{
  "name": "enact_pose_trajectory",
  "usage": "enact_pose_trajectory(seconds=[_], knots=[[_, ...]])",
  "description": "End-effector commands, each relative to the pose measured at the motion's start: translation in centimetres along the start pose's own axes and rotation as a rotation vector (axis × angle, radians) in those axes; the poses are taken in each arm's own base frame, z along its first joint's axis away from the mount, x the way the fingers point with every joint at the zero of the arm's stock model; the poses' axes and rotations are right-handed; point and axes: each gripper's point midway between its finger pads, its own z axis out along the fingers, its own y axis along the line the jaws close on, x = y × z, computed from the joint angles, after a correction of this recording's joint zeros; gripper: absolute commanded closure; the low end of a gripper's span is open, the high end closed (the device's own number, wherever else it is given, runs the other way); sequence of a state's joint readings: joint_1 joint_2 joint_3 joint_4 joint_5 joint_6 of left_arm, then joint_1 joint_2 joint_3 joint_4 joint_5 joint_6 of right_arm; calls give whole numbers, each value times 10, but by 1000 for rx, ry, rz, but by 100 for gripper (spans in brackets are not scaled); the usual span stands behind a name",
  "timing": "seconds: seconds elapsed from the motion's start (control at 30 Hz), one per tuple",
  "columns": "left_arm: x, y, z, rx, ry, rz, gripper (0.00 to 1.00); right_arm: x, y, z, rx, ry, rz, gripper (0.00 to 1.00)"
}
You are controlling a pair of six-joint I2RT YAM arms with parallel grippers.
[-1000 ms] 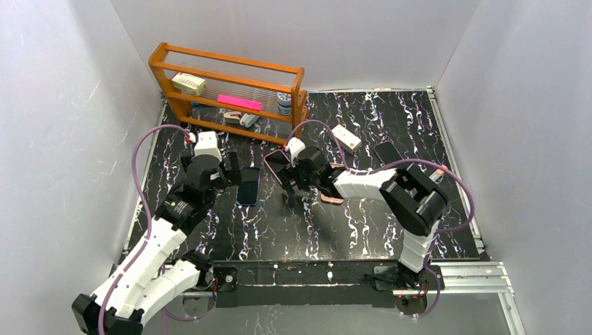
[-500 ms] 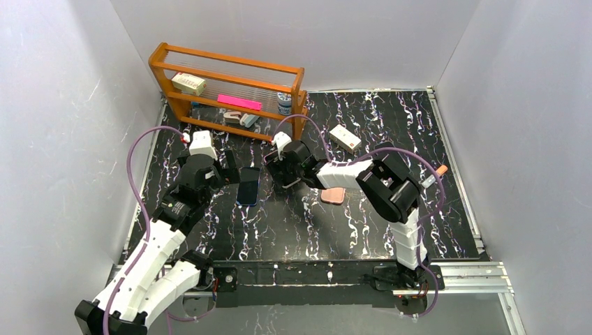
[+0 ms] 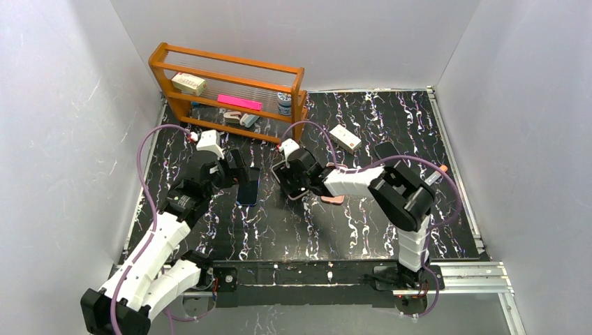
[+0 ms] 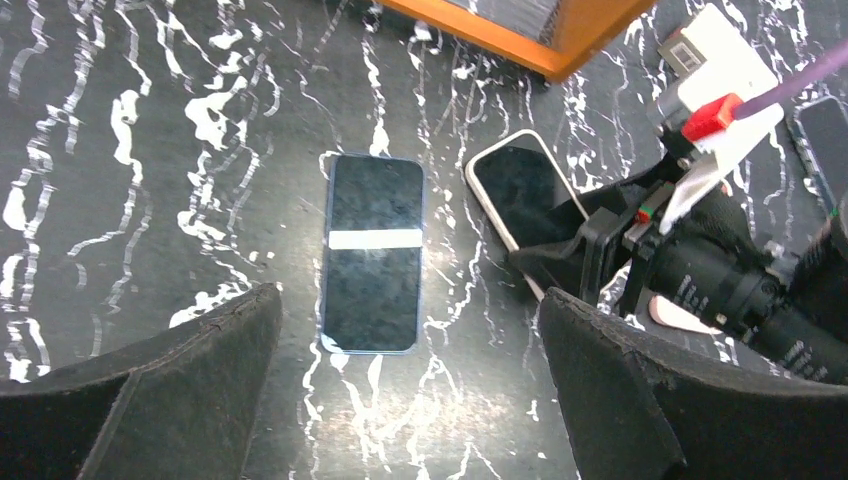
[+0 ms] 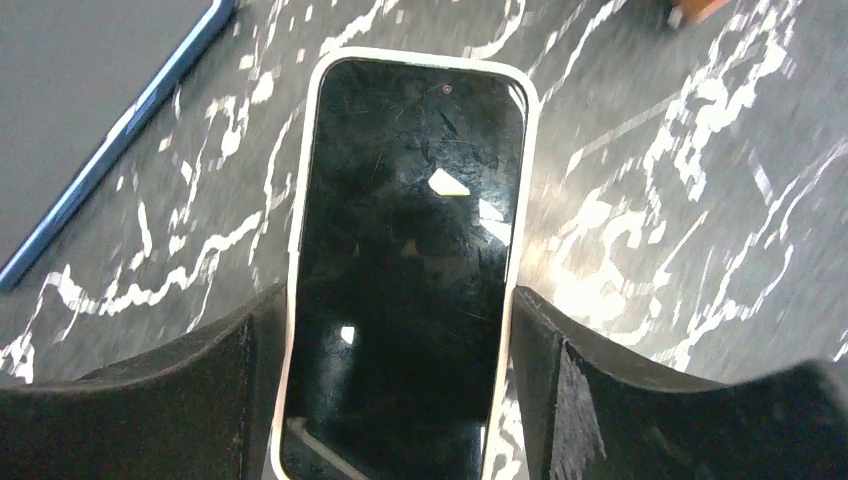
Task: Take the phone out of the phone case
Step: Pick up the phone at the center of the board.
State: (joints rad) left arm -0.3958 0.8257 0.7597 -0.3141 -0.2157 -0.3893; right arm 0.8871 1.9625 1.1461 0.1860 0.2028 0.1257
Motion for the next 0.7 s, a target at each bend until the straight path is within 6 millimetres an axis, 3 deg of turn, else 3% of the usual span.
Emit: enact_pose_trajectory(seconds=[0.0, 0.23, 0.67], knots=[[14, -18, 8, 72, 65, -98, 2, 15, 18, -36, -65, 52, 105, 81], [50, -43, 22, 166, 234, -208, 3, 8, 42, -69, -198, -27, 326, 98], [87, -89, 35, 390, 336, -433, 8, -22, 50, -106, -333, -295, 490, 99]])
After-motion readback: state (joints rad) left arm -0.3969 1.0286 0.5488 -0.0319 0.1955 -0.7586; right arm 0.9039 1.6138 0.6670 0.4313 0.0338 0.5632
